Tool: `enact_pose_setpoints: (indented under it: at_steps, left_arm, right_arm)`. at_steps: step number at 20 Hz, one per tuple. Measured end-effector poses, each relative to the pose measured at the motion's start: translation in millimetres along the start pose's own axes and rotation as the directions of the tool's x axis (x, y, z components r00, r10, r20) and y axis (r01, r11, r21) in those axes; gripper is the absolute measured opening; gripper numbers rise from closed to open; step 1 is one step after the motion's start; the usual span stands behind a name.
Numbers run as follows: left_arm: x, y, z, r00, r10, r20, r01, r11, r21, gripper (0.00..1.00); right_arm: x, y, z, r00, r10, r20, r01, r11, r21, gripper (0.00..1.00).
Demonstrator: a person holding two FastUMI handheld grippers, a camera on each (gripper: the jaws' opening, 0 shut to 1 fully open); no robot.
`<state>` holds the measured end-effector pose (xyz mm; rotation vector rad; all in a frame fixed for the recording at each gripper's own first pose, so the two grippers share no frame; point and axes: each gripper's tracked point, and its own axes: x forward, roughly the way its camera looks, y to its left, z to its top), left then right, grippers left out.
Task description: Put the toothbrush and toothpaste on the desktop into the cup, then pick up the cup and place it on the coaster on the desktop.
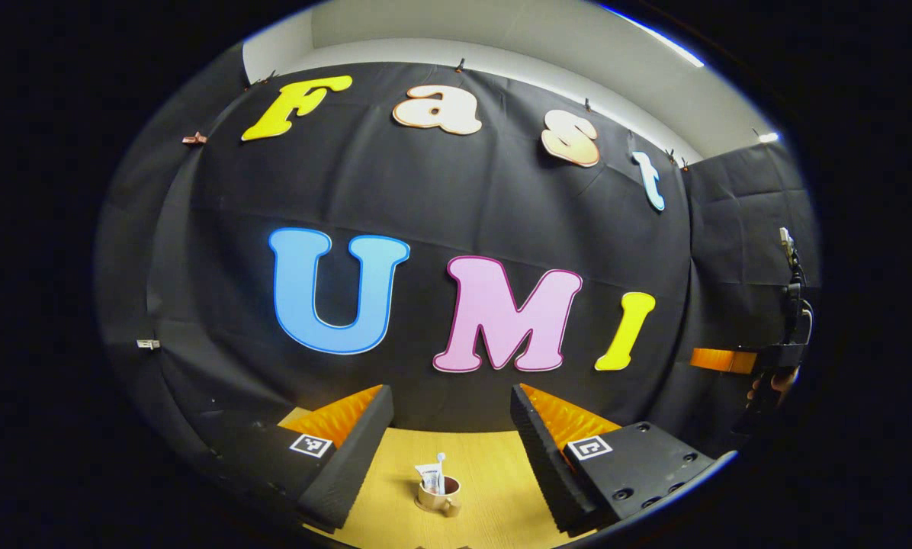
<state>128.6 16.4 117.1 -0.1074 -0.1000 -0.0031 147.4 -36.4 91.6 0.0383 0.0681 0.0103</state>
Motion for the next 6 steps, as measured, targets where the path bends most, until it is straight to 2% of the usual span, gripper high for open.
enact_pose_setpoints:
  at_steps: [6]
  left_arm:
    - [1.9,10.2,-7.1,0.999,0.029,-0.017,-0.029,1.000,0.006,0.96]
  right_arm:
    - [-4.0,-9.9,-5.4,1.000,-0.007,-0.017,0.006,1.000,-0.006,0.98]
